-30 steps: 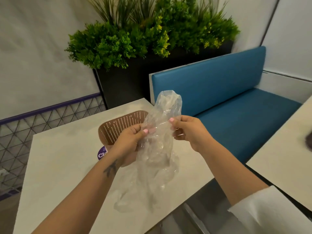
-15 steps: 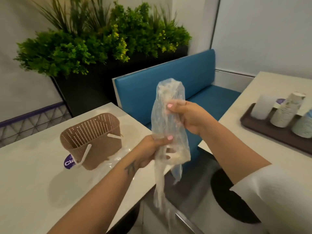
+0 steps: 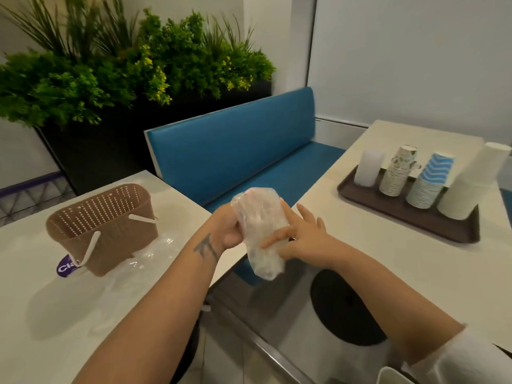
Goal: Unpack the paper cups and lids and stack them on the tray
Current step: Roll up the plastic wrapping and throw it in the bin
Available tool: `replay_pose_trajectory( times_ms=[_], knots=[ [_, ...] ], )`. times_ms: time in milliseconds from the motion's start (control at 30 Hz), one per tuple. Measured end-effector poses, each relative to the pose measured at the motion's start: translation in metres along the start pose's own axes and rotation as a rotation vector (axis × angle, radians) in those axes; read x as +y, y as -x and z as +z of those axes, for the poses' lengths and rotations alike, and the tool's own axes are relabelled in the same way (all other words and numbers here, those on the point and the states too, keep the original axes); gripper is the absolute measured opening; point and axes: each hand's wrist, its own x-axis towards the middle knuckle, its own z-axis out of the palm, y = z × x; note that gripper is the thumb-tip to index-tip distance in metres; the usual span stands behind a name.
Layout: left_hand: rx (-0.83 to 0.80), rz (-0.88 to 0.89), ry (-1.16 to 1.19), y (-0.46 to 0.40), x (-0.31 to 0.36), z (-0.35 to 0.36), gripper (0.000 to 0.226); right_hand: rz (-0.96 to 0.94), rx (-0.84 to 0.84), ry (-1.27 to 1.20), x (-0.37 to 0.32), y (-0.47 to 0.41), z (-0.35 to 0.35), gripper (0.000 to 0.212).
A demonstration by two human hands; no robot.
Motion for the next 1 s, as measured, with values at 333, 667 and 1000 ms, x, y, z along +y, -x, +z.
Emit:
replay_pose_trajectory(
  times_ms=[333, 667, 1000],
  knots=[
    [0.086, 0.328, -0.297, 0.010, -0.007, 0.055, 0.017, 0.180, -0.065, -0.774, 0.026, 0.017, -0.024, 0.081],
    [-0.100, 0.428, -0.377, 0.002, -0.005, 0.087, 0.029, -0.066, -0.114, -1.505, 0.055, 0.019, -0.038, 0.109],
    [-0.189, 0.264, -0.374, -0.025, -0.013, 0.088, 0.022, 0.103, 0.470, -1.577, 0.067, 0.010, -0.040, 0.044]
  ],
)
